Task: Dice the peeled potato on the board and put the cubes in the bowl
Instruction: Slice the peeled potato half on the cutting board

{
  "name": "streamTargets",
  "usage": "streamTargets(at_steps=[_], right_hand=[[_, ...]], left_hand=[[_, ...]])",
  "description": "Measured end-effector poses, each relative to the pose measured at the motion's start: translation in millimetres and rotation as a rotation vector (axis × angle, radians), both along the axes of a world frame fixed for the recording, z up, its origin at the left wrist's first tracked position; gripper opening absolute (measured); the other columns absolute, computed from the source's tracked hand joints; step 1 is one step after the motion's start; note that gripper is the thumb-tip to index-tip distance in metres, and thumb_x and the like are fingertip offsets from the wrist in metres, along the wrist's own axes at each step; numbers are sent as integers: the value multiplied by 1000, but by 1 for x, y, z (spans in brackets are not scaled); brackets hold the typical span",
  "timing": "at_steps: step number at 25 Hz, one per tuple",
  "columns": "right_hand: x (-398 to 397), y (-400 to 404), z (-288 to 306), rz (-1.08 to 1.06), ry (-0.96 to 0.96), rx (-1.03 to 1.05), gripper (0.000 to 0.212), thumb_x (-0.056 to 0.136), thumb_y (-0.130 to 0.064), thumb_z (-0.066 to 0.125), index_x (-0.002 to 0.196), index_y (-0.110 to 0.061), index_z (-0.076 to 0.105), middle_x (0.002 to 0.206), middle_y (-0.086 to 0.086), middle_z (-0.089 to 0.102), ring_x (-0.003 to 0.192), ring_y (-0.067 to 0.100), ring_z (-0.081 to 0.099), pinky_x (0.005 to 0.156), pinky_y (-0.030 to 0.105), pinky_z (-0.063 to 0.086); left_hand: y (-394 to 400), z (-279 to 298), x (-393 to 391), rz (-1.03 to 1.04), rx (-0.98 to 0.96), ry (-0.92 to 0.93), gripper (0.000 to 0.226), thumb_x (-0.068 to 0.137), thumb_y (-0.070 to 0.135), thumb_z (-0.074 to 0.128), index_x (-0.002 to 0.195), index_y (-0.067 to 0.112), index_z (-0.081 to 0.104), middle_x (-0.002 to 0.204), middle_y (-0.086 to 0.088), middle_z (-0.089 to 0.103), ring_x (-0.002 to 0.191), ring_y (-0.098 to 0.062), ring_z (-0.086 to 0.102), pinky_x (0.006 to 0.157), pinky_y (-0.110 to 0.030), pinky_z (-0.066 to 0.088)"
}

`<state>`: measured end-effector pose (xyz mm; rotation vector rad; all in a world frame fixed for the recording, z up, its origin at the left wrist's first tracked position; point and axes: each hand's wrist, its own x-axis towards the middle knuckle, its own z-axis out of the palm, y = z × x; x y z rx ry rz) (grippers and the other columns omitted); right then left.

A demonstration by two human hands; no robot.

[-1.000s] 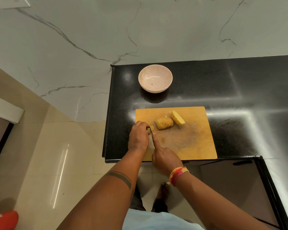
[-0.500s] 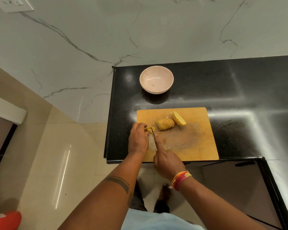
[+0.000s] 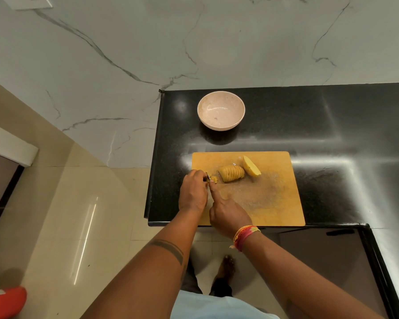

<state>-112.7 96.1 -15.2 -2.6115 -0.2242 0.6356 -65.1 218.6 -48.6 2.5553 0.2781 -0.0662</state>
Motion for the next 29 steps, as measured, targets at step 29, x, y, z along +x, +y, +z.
streamTargets(at_steps=[29], right_hand=[[-8, -3, -4, 30, 22, 14, 77, 102, -21, 36, 161, -33, -11, 64, 2, 56, 51, 18, 52, 45, 29, 38]], left_hand=[[4, 6, -1, 62, -52, -4, 15, 97, 15, 65, 111, 14, 70, 115, 0, 58, 99, -16, 60, 85, -32, 57]])
